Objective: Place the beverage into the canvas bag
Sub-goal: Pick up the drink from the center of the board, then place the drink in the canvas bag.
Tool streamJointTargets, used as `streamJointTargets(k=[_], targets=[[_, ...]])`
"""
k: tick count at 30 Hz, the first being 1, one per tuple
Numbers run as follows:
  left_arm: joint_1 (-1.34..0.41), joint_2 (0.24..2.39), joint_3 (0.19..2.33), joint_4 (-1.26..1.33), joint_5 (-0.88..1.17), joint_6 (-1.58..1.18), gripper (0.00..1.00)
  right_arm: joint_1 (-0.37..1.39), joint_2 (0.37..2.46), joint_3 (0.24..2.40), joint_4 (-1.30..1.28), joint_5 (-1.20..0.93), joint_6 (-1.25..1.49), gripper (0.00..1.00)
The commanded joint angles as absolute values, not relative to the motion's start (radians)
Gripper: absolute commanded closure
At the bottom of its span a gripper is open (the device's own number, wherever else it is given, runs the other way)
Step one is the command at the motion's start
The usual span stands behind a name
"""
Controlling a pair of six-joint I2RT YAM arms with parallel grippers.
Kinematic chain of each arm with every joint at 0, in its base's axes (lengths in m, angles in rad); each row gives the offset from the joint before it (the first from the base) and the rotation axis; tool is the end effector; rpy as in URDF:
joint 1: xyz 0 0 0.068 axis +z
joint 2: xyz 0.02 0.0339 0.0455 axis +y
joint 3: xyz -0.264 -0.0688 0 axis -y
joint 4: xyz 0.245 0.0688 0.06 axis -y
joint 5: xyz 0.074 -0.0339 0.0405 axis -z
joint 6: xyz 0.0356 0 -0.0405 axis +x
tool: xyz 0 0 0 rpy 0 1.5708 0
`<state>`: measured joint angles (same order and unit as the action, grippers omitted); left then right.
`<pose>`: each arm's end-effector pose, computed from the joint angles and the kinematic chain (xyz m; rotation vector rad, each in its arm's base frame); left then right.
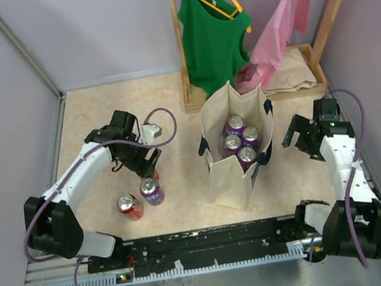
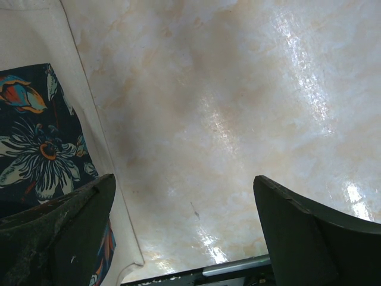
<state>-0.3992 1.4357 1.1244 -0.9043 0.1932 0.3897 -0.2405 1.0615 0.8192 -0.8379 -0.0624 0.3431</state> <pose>0.2497 -0.1128 0.2550 1.1111 2.5437 -0.2713 0.1900 -0.0443 0.2468 0.7432 2.5463 0.1167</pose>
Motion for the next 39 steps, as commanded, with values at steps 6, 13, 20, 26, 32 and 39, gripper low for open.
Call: streamJointTargets(k=[6, 13, 20, 26, 32, 39], targets=[[-0.402, 1.504, 1.127, -0.874, 0.24, 0.403, 0.6, -0.253, 1.022, 0.822, -0.837, -0.062, 0.347, 0.01], [-0.402, 1.535, 1.362, -0.875, 0.256, 0.394, 1.0, -0.253, 1.017, 0.818, -0.841, -0.06, 0.35, 0.01], [-0.403, 1.689, 1.933, -0.825, 0.373, 0.398, 1.0, -0.253, 1.033, 0.825, -0.836, -0.063, 0.338, 0.01], [-0.416, 1.756, 2.2, -0.683, 0.599, 0.275, 1.0, -0.253, 1.024, 0.814, -0.833, -0.061, 0.345, 0.01], [-0.645, 1.761, 2.273, -0.821, 0.668, 0.435, 1.0, -0.253, 1.021, 0.808, -0.83, -0.056, 0.348, 0.01], [-0.79, 1.778, 2.224, -1.016, 0.684, 0.603, 1.0, -0.254, 1.027, 0.802, -0.822, -0.065, 0.344, 0.01]])
